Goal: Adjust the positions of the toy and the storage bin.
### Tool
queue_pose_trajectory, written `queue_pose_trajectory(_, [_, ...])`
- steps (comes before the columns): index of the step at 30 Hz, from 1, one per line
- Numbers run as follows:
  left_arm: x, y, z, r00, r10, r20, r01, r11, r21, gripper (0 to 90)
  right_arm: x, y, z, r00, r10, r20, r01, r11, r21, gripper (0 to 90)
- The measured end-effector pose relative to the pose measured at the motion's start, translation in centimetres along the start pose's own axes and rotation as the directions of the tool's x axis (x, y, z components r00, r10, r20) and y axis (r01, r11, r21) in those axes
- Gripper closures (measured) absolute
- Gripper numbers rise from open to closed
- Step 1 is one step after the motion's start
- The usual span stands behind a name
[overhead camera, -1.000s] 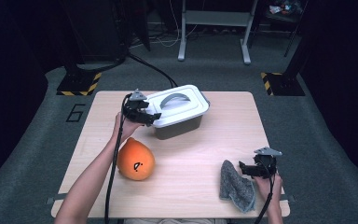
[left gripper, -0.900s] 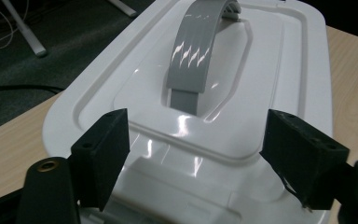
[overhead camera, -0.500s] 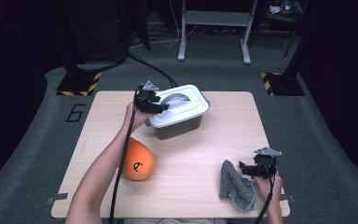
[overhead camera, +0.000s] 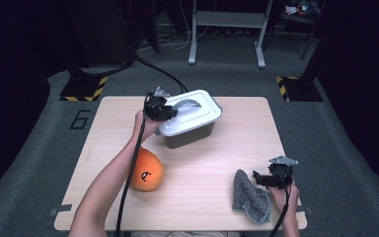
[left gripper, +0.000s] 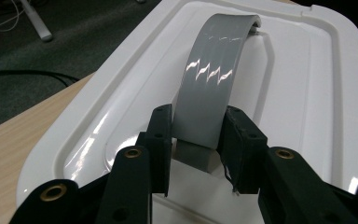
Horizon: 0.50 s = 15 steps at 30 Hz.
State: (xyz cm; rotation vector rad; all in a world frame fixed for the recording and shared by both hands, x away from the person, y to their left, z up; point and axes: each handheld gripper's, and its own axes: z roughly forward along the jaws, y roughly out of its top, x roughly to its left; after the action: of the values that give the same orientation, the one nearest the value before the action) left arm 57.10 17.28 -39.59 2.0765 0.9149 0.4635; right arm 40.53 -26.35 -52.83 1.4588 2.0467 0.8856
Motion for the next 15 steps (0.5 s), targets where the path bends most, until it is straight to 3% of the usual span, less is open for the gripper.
queue_pose_trajectory(15, [-2.2,-0.1,-0.5,0.9986,-0.038,-0.036,0.038,0.9991,0.016,65.4,0.0,0.0,0.0,1.0000,-0.001,0.000,0.001,1.000,-0.001,6.1])
